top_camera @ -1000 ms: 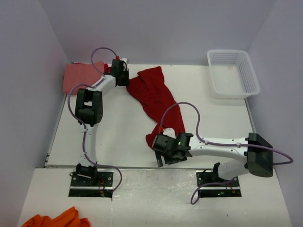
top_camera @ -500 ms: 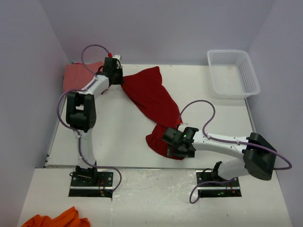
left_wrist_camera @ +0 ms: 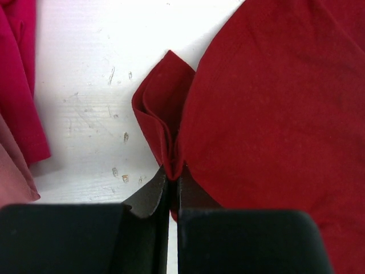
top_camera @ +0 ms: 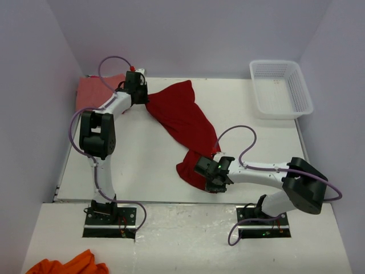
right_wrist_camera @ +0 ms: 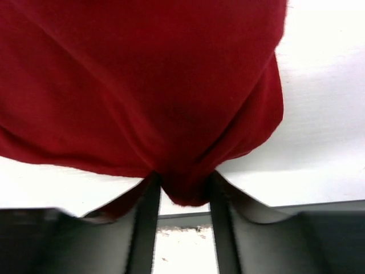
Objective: Fold and stack the t-shirts
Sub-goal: Flatten out the tshirt
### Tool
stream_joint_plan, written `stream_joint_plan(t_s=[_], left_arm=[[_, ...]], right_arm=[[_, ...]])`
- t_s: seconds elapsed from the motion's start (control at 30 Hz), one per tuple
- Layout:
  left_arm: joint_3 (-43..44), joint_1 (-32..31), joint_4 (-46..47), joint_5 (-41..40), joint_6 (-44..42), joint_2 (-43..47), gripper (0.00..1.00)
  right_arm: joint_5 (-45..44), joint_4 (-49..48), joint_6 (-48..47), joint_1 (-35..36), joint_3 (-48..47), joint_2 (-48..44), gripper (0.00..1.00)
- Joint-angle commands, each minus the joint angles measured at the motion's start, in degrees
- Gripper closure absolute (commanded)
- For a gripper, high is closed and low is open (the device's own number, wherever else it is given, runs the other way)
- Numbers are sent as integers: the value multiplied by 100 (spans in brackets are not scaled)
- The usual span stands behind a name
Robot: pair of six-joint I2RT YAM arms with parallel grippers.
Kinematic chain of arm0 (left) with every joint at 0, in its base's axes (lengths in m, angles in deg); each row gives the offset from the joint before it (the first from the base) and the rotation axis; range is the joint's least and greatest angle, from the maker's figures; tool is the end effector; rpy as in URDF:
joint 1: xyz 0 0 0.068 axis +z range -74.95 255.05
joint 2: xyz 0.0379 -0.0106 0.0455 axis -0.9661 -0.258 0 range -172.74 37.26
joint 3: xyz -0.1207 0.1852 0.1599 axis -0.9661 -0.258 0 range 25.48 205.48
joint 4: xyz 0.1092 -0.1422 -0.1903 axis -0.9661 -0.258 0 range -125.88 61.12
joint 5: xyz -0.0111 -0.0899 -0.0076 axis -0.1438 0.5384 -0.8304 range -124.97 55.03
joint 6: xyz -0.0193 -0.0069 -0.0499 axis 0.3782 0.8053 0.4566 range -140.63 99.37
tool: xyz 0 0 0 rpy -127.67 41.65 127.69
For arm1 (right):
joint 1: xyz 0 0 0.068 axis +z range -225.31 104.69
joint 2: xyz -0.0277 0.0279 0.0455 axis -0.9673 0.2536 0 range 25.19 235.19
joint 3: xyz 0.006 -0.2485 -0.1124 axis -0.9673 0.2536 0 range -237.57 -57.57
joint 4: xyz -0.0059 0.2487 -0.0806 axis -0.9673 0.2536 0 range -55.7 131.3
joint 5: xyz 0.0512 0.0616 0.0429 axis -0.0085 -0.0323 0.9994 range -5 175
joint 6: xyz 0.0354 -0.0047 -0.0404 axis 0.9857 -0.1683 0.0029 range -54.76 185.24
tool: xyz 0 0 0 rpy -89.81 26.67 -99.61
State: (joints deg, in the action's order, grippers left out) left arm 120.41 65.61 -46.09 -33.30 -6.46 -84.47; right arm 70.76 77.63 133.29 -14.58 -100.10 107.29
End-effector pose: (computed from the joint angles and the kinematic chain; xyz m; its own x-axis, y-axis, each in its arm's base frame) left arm 0.4768 -0.0804 0.2049 -0.7097 -0.1301 -0.6924 0.0111 0.9806 -0.1957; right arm 0.1173 0.1911 0.1575 -0.9518 0.1406 -0.2724 0.1396 0.9899 0.0232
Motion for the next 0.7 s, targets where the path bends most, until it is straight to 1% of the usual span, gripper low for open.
stream_joint_plan(t_s=[0.0, 0.03, 0.1, 0.17, 0.23, 0.27, 0.3, 0.33, 0.37, 0.4, 0.43, 0.47, 0.5, 0.53, 0.57, 0.6, 0.63, 0.67], left_arm=[[8, 47, 183, 17, -20, 211, 100], [-1, 55, 183, 9, -20, 229, 100], [-28, 55, 148, 0, -2, 264, 100], [-28, 55, 104, -9, 15, 387, 100], [-19, 55, -1, -35, 6, 632, 100], [25, 55, -62, -53, -20, 746, 100], [51, 55, -220, -70, -29, 1000, 100], [86, 55, -299, -131, -55, 1168, 100], [69, 55, -379, -141, -73, 1352, 100], [34, 55, -449, -141, -73, 1798, 100], [-1, 55, -493, -141, -90, 2063, 100], [-71, 55, -581, -141, -99, 2318, 100], [-72, 55, -651, -297, -90, 2817, 100], [-54, 55, -713, -308, -82, 3065, 100], [7, 55, -835, -273, -38, 3546, 100], [60, 55, -906, -273, -29, 3551, 100], [121, 55, -976, -238, -20, 3969, 100], [252, 55, -1055, -211, 6, 4173, 100]], right_arm=[[-97, -158, 279, 0, 165, -1, 65], [-166, -124, 322, 0, 165, -10, 80], [-280, 60, 349, 0, 122, -63, 99], [-508, 236, 367, 0, -27, -133, 100], [-763, 780, 367, 0, -403, -247, 100], [-1121, 1061, 367, 0, -571, -300, 100], [-1316, 1568, 332, 0, -773, -448, 100], [-1518, 1834, 253, 9, -1228, -528, 100], [-1712, 2098, 174, -17, -1476, -616, 100], [-2079, 2614, 95, -69, -1757, -686, 100], [-2274, 2863, -62, -122, -2360, -792, 100], [-2607, 3248, -203, -245, -2662, -845, 100], [-2758, 3443, -379, -298, -2969, -898, 100], [-2916, 3584, -659, -359, -3581, -976, 100], [-3153, 3699, -1088, -464, -4136, -1021, 100], [-3155, 3822, -1092, -518, -4141, -1056, 100], [-3399, 3962, -1327, -570, -4716, -1074, 100], [-3506, 4068, -1486, -606, -4974, -1117, 100]])
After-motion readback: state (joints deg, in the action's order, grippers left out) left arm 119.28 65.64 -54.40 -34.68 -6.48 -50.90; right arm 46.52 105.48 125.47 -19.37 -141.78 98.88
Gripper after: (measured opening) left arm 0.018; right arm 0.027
